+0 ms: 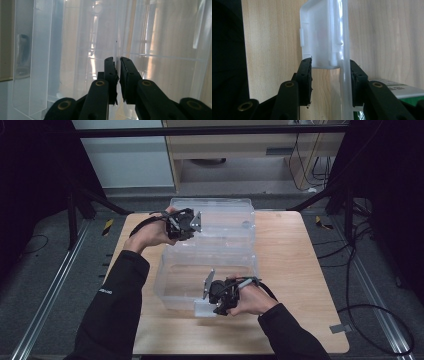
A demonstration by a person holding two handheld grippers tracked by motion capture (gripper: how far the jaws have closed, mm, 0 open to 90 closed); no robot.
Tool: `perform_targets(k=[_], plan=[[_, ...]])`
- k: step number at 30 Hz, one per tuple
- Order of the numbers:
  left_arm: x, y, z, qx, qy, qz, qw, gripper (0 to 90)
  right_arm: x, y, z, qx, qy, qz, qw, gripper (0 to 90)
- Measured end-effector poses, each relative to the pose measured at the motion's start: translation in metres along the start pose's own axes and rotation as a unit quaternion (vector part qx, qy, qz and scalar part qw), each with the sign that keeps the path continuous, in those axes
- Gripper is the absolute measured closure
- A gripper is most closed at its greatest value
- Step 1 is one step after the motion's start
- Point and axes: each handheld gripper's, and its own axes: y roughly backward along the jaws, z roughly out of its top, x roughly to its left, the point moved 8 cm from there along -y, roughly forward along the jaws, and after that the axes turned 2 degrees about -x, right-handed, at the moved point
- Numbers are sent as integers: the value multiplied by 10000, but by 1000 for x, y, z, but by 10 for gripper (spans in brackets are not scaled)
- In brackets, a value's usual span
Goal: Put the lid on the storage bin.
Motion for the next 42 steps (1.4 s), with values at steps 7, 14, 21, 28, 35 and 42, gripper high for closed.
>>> perform_targets(k=[7, 14, 21, 28, 35, 42], plan=[[-13, 16, 4, -31, -261, -4, 9997, 873, 1, 0, -1, 74, -90, 35, 9999, 618], [-29, 28, 4, -176, -384, 102, 9991, 873, 0, -1, -1, 65, -27, 6, 10000, 618], [-42, 35, 3, -210, -398, 158, 9989, 872, 1, 0, -1, 40, -68, 16, 10000, 616], [-53, 40, 2, -239, -311, 162, 9991, 872, 2, 0, -1, 32, -112, 29, 9999, 615], [-64, 44, 0, -258, -243, 142, 9993, 871, 2, 0, -1, -9, -49, 27, 10000, 614], [-71, 46, -1, -330, -162, 92, 9993, 869, 2, 0, -1, -44, -52, 40, 10000, 612]])
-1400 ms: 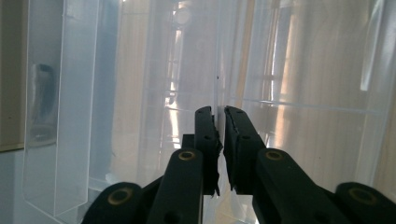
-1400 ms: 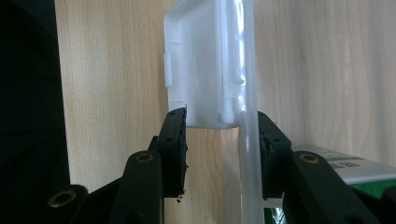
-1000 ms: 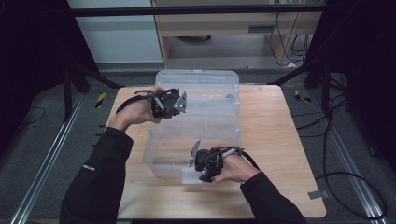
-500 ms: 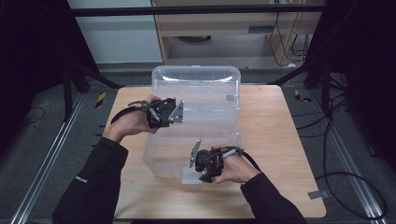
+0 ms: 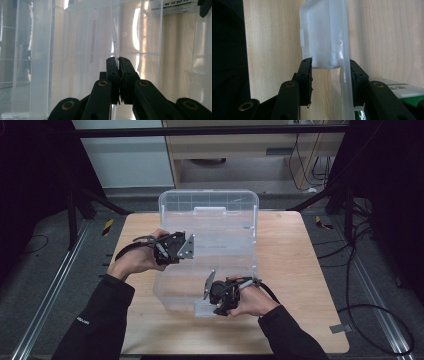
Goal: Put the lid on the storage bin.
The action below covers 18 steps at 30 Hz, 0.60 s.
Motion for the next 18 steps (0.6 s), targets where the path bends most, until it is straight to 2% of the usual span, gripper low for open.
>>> perform_targets(k=[6, 18], plan=[[-6, 2, -1, -36, 93, -111, 9999, 867, -1, 1, 0, -11, 79, 5, 10000, 610], [-20, 4, -3, -180, 284, -247, 9991, 862, 1, 1, -1, -87, 42, -40, 9999, 587]])
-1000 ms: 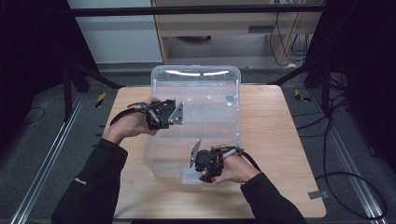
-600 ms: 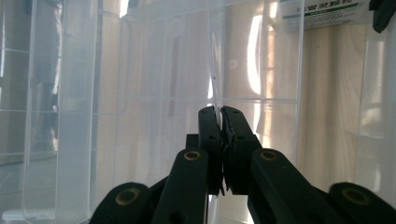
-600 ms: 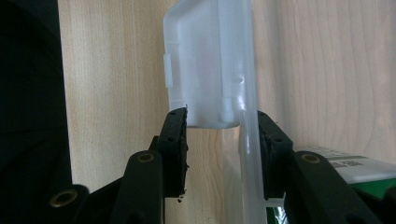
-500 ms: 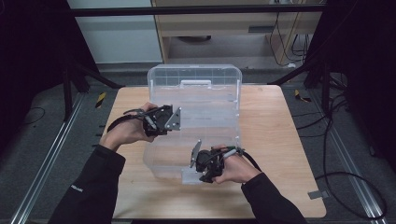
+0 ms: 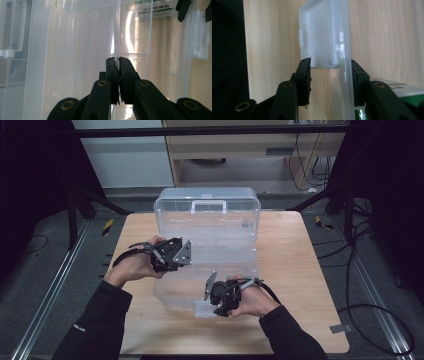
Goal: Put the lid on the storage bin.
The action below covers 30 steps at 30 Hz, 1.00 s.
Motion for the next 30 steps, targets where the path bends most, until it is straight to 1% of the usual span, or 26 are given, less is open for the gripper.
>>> perform_targets(k=[1, 2, 3, 5, 10, 13, 14, 15, 16, 17, 18, 19, 21, 22, 24, 25, 27, 28, 29, 30], plan=[[0, 0, 0, -24, 4, -1, 10000, 861, 1, -1, 0, 26, -19, -30, 10000, 581], [-1, 0, 0, -42, 19, -6, 10000, 860, 1, -1, 0, 39, 45, -41, 10000, 577], [-2, 0, -1, -45, 40, -21, 10000, 860, 1, -1, 0, 60, 10, -66, 10000, 576], [-3, 0, -1, -43, 43, -43, 10000, 860, 1, -1, 0, 13, 43, -85, 10000, 575], [-5, 0, -1, -52, 34, -107, 9999, 860, 2, 1, 1, -11, -1, -158, 9999, 569], [-6, 0, -1, -78, 54, -131, 9999, 860, 2, 5, 1, -109, -15, -188, 9998, 560], [-5, 0, -1, -88, 7, -121, 9999, 859, 2, 7, 1, -138, -21, -201, 9997, 561], [-7, 0, -1, -102, 107, -139, 9998, 858, 3, 10, 1, -212, -51, -204, 9996, 564], [-7, -1, -1, -158, 141, -125, 9997, 856, 3, 13, 1, -287, -68, -216, 9993, 565], [-6, 0, -1, -170, 90, -107, 9998, 856, 4, 18, 1, -393, -146, -233, 9988, 564], [-7, -1, -2, -200, 151, -118, 9996, 855, 3, 21, 0, -487, -121, -252, 9984, 567], [-7, 0, -2, -205, 162, -127, 9996, 854, 3, 24, 0, -568, -207, -275, 9978, 569], [-8, -1, -2, -249, 175, -128, 9995, 854, 3, 29, -2, -751, -285, -274, 9964, 596], [-7, 0, -2, -235, 144, -128, 9995, 854, 2, 33, -4, -907, -379, -310, 9947, 611], [-8, -1, -2, -239, 147, -139, 9995, 854, 1, 37, -7, -1078, -473, -370, 9924, 654], [-8, 0, -2, -205, 137, -157, 9996, 854, 0, 40, -9, -1193, -561, -420, 9904, 668], [-9, -1, -2, -202, 135, -161, 9996, 854, -1, 44, -12, -1323, -624, -461, 9882, 694], [-9, -1, -2, -200, 133, -164, 9996, 854, -2, 47, -14, -1417, -691, -478, 9863, 704], [-9, -1, -2, -195, 129, -164, 9996, 854, -1, 49, -15, -1492, -742, -436, 9851, 721], [-10, -1, -2, -187, 153, -180, 9995, 853, -1, 53, -15, -1625, -814, -437, 9824, 736]])
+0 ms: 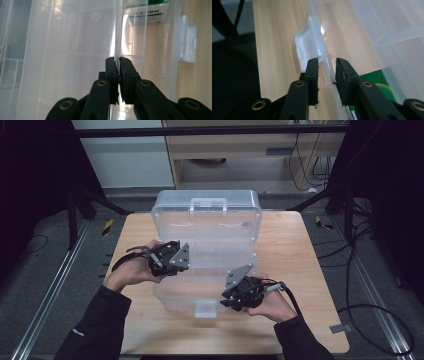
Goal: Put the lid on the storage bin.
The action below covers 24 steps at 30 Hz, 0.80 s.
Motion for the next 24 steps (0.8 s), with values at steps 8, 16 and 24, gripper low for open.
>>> perform_targets(k=[8, 16, 24], plan=[[-1, 0, 1, 30, -10, 1, 10000, 849, -7, 30, -2, -713, -451, -154, 9963, 870], [-2, -1, 1, 58, 10, -27, 10000, 848, -21, 50, -15, -1162, -845, -442, 9886, 900], [-3, -1, 1, 52, -12, -32, 10000, 846, -31, 70, -9, -1789, -1112, -659, 9753, 900]])
